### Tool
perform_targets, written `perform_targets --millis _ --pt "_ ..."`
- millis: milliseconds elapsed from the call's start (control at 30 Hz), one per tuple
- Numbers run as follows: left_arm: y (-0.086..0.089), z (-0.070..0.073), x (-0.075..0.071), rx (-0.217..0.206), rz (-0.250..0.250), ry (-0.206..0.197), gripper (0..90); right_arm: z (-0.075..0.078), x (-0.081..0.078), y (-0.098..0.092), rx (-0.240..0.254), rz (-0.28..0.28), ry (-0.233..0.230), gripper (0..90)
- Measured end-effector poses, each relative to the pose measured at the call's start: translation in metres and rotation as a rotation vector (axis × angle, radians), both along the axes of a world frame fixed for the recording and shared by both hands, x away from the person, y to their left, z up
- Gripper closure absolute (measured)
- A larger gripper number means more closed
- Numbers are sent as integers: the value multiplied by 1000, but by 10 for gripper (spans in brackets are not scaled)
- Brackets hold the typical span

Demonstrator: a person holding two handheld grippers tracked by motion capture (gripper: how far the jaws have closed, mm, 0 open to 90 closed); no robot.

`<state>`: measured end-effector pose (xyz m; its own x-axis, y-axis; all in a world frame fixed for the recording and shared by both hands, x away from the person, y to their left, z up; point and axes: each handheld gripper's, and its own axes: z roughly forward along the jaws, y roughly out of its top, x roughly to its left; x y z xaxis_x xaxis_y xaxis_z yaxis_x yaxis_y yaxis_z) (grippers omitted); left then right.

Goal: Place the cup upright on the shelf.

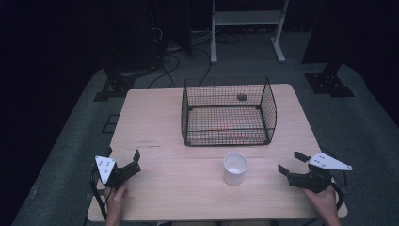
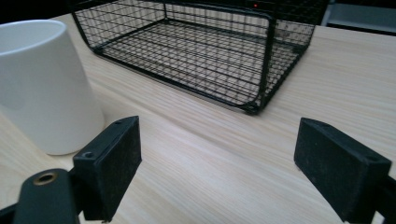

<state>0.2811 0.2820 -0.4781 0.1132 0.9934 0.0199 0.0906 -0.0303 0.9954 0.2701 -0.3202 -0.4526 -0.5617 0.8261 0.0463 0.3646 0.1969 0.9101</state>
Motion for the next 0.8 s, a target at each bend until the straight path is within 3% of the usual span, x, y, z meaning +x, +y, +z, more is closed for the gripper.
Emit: perform_targets --millis 567,800 --pt "1 0 0 -4 -2 0 0 18 0 31 24 138 10 134" --pt "1 0 0 -4 -5 -1 0 22 -7 49 2 196 -1 134"
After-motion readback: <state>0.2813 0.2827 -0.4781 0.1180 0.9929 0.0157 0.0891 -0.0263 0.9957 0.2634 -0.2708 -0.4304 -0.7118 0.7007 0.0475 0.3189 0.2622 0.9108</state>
